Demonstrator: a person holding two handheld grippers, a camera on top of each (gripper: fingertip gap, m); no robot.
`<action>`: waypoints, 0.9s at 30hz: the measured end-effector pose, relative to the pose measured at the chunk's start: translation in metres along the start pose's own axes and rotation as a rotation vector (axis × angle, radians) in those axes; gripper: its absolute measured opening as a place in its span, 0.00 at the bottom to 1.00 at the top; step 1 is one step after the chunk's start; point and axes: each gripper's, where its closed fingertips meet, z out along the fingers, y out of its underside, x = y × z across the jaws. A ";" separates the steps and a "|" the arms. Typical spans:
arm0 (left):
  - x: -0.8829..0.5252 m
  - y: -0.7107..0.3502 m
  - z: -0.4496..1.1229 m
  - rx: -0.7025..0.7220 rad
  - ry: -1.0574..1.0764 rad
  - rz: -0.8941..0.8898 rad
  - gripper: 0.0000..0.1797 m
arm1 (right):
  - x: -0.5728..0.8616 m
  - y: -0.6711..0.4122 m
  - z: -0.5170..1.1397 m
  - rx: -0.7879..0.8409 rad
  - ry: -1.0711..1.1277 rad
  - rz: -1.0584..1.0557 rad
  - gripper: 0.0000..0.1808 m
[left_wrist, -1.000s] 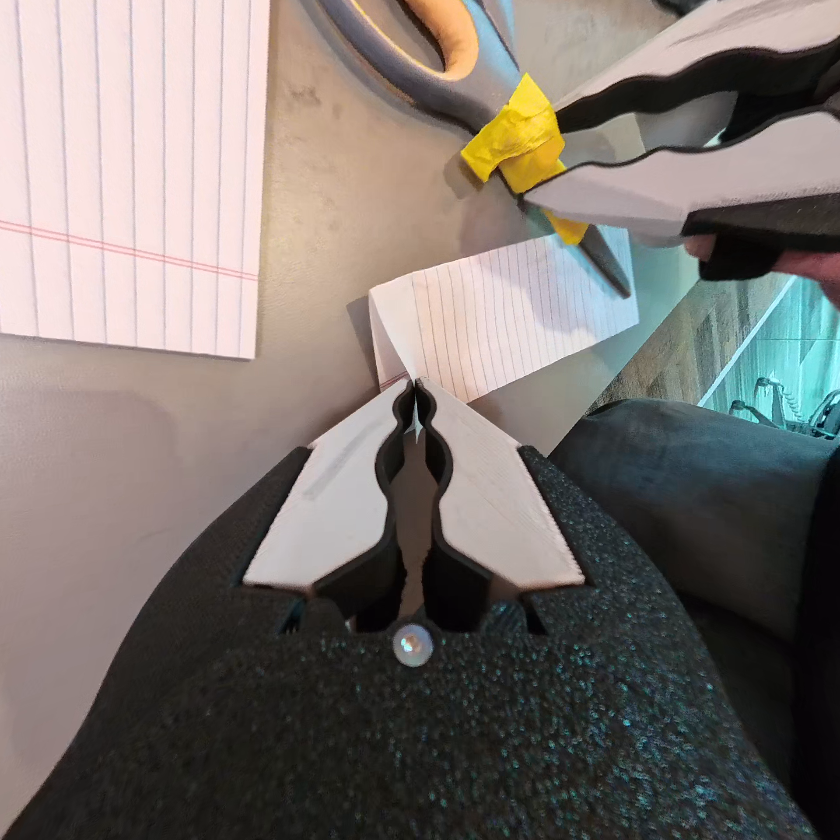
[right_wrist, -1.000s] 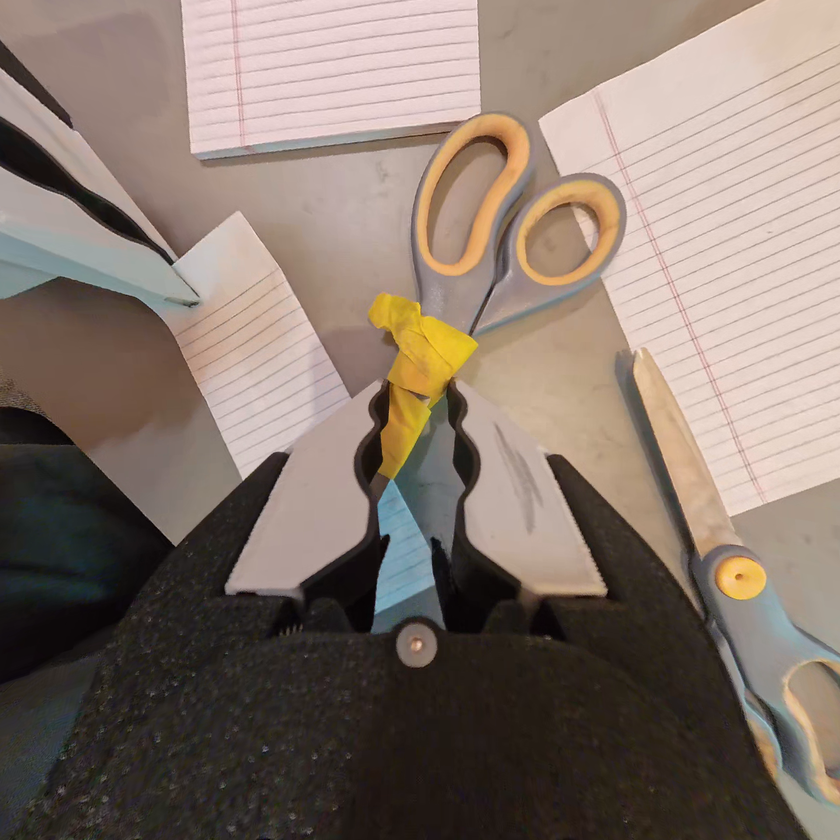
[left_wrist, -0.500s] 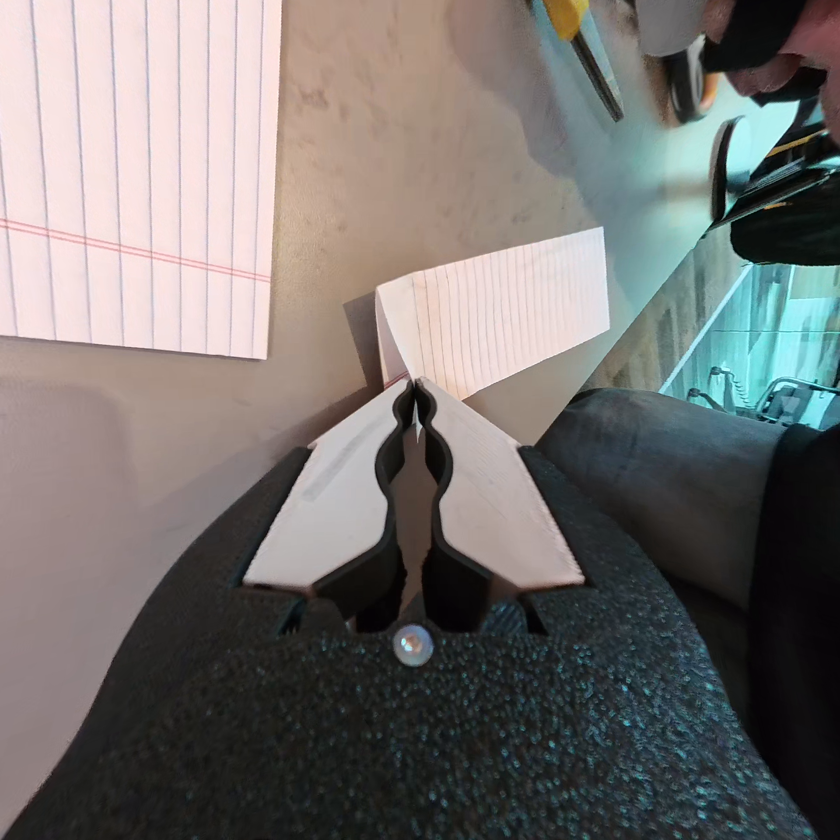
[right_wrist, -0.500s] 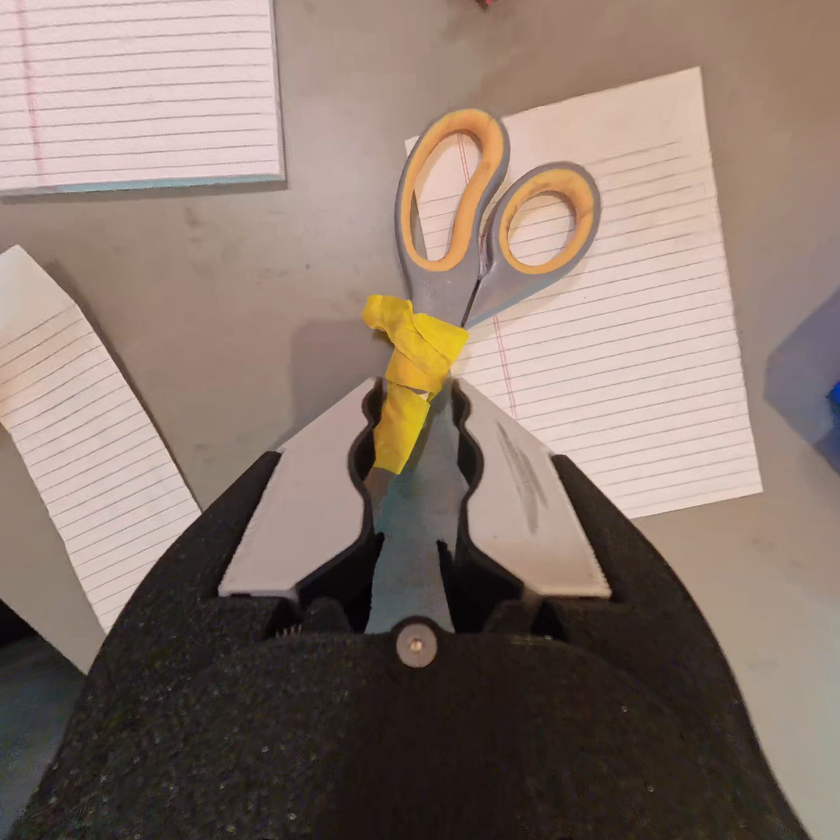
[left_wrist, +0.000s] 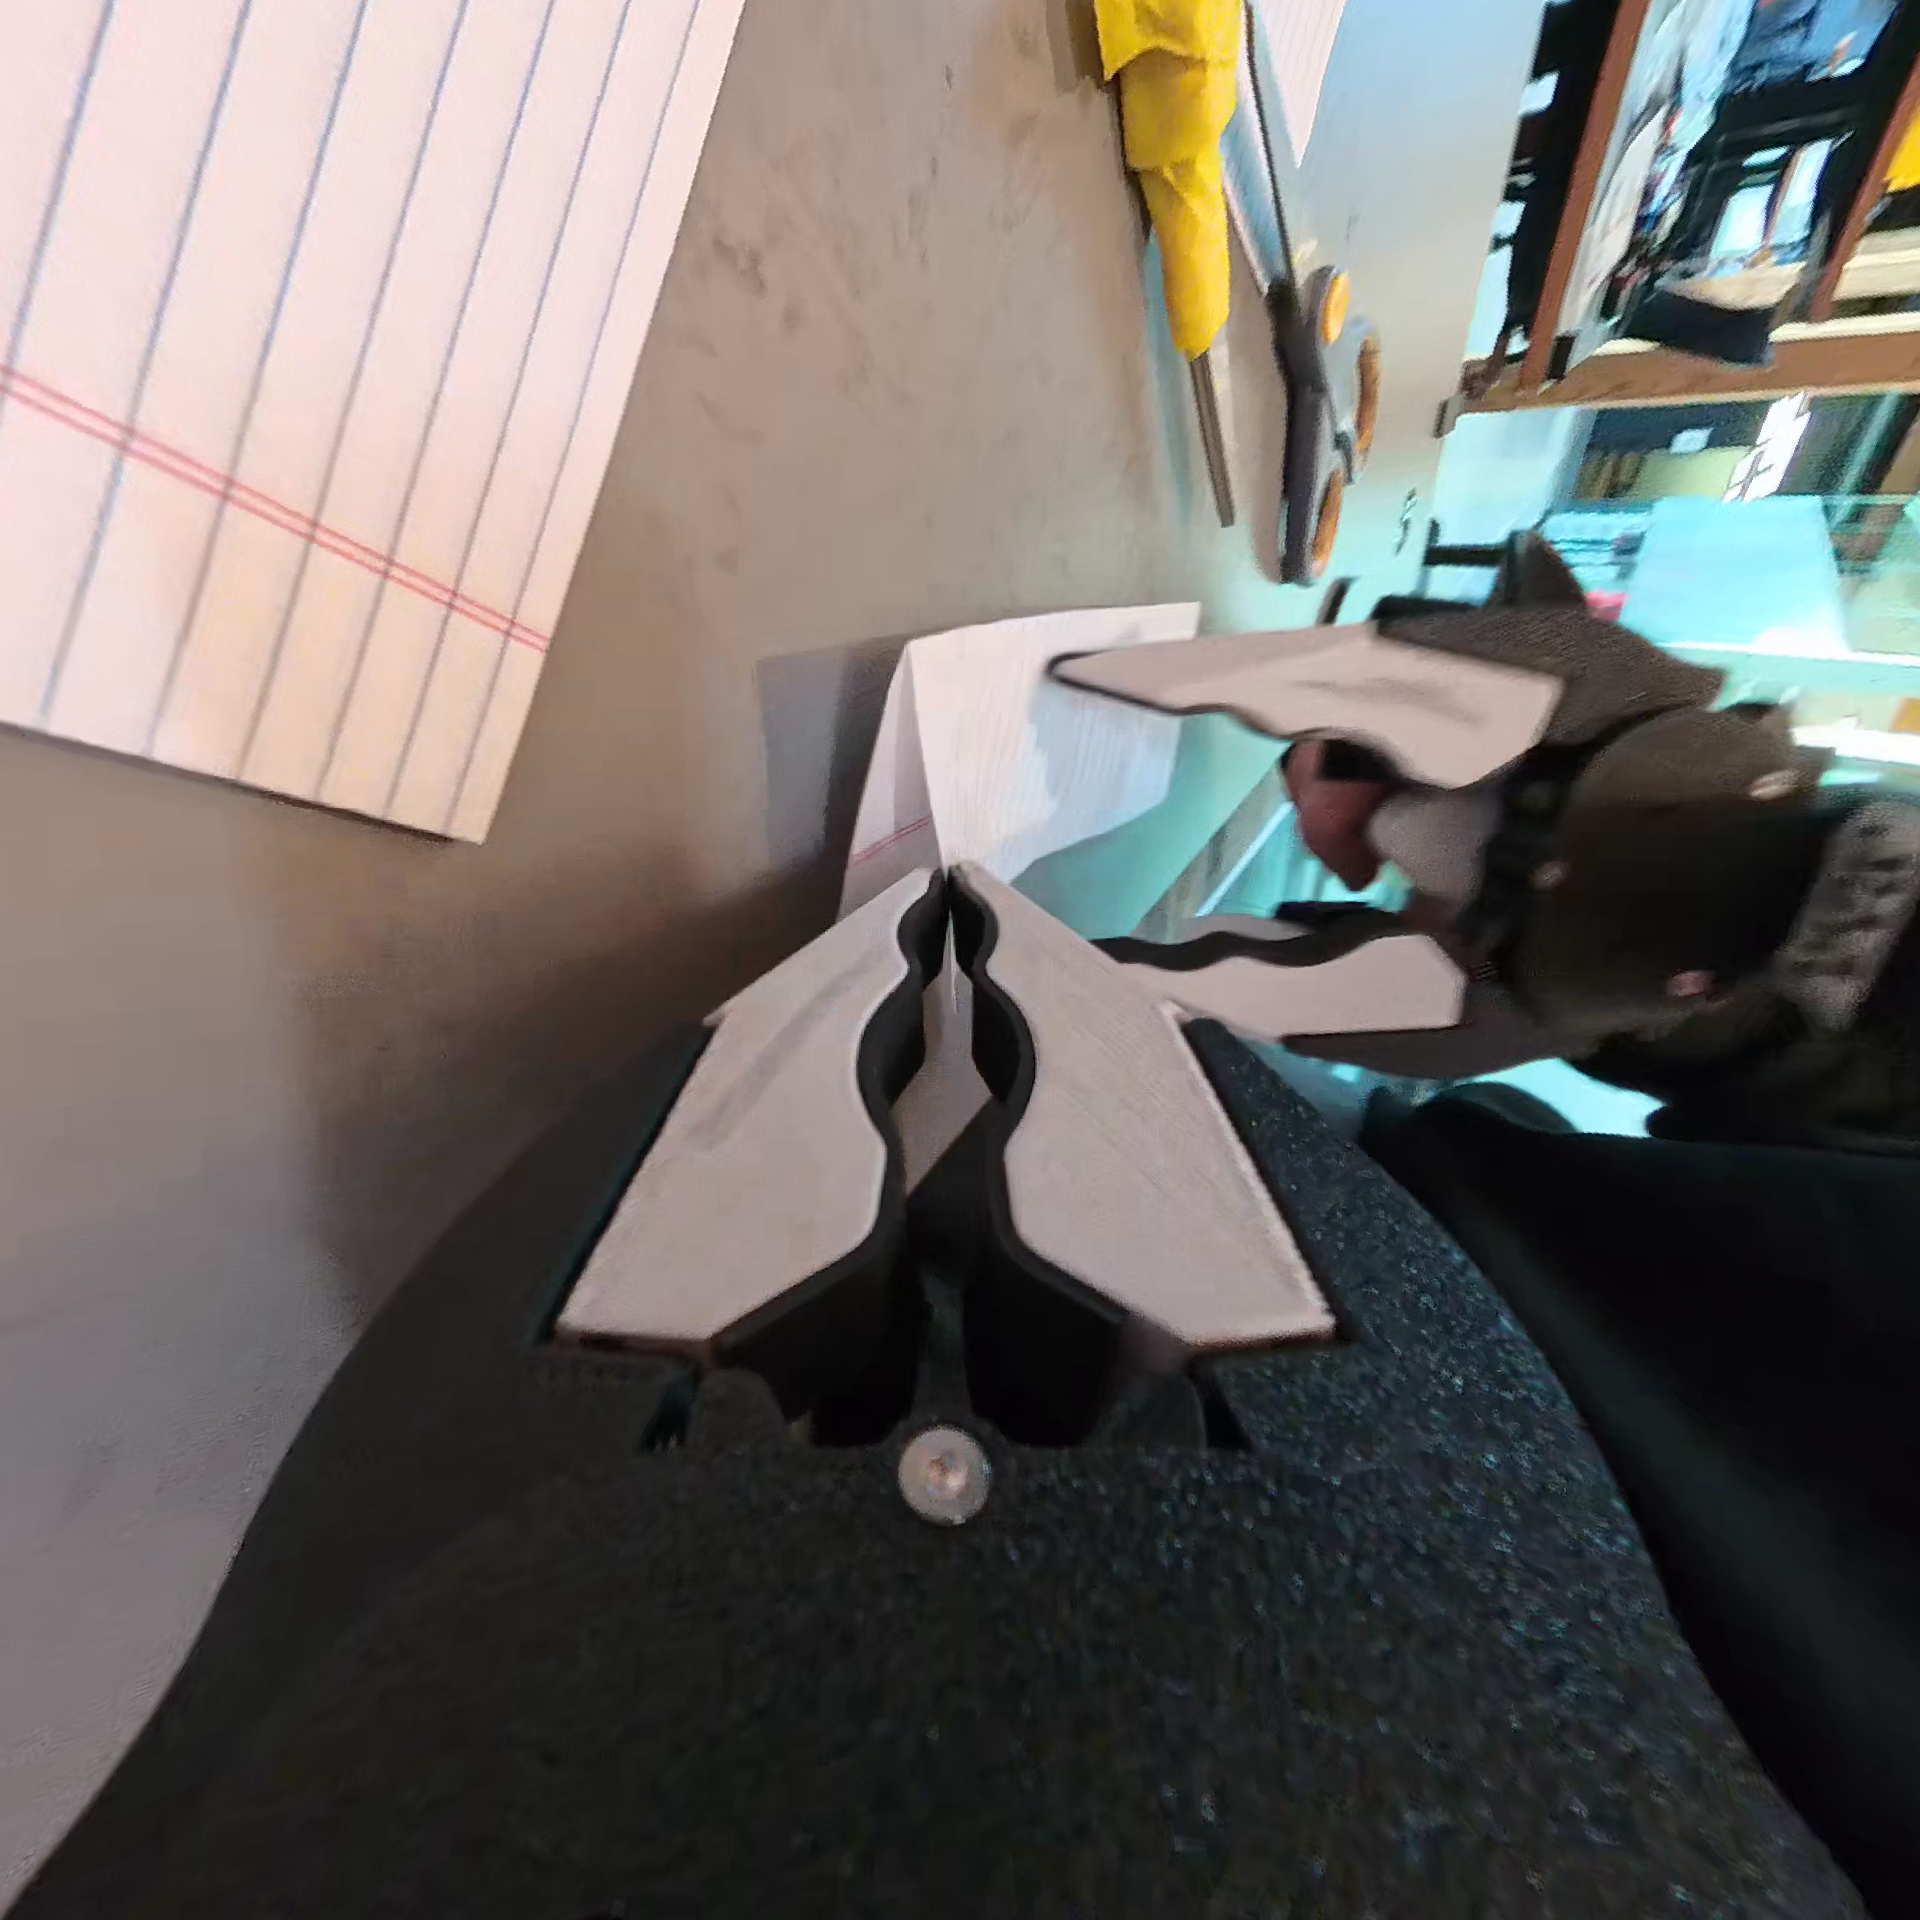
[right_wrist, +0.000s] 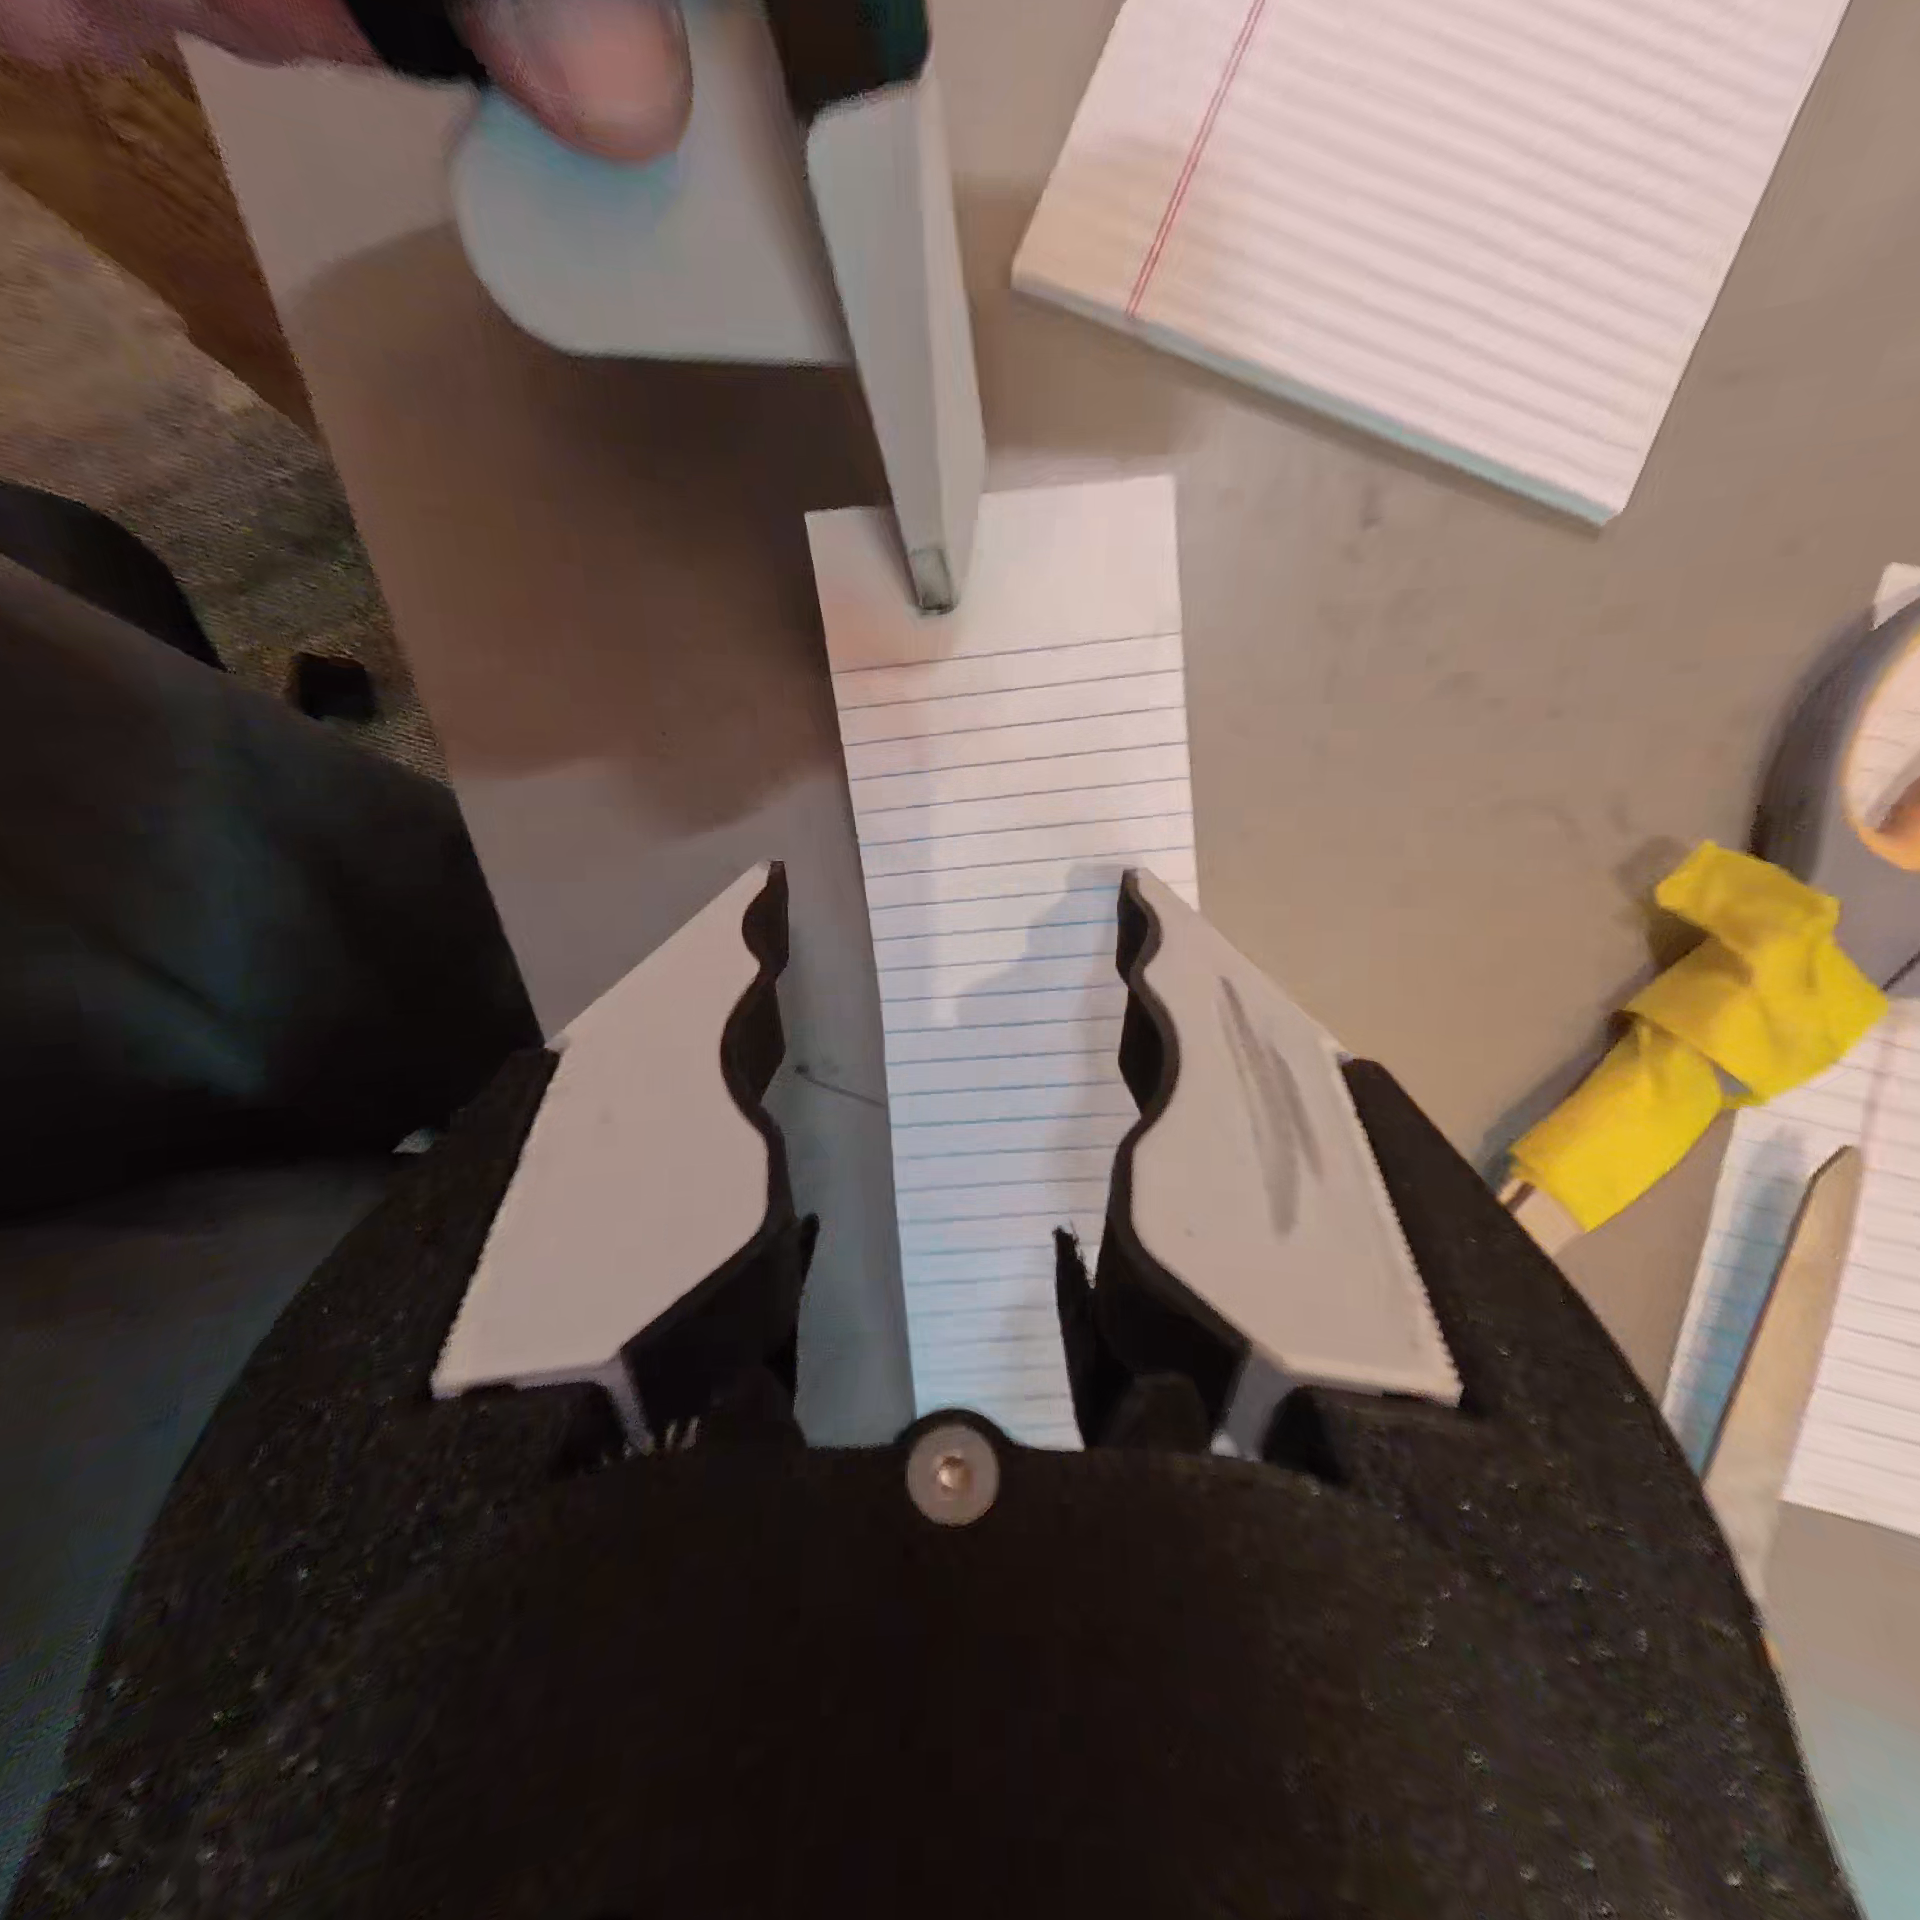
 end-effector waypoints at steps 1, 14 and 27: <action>0.003 -0.001 0.001 0.001 0.018 -0.023 0.00 | 0.001 0.004 0.004 -0.016 0.017 0.009 0.34; 0.018 -0.019 0.007 0.091 0.098 -0.189 0.00 | 0.014 0.005 0.000 0.031 0.026 0.079 0.10; 0.049 -0.031 0.013 0.155 0.187 -0.248 0.00 | 0.026 -0.020 -0.009 0.104 0.102 0.098 0.13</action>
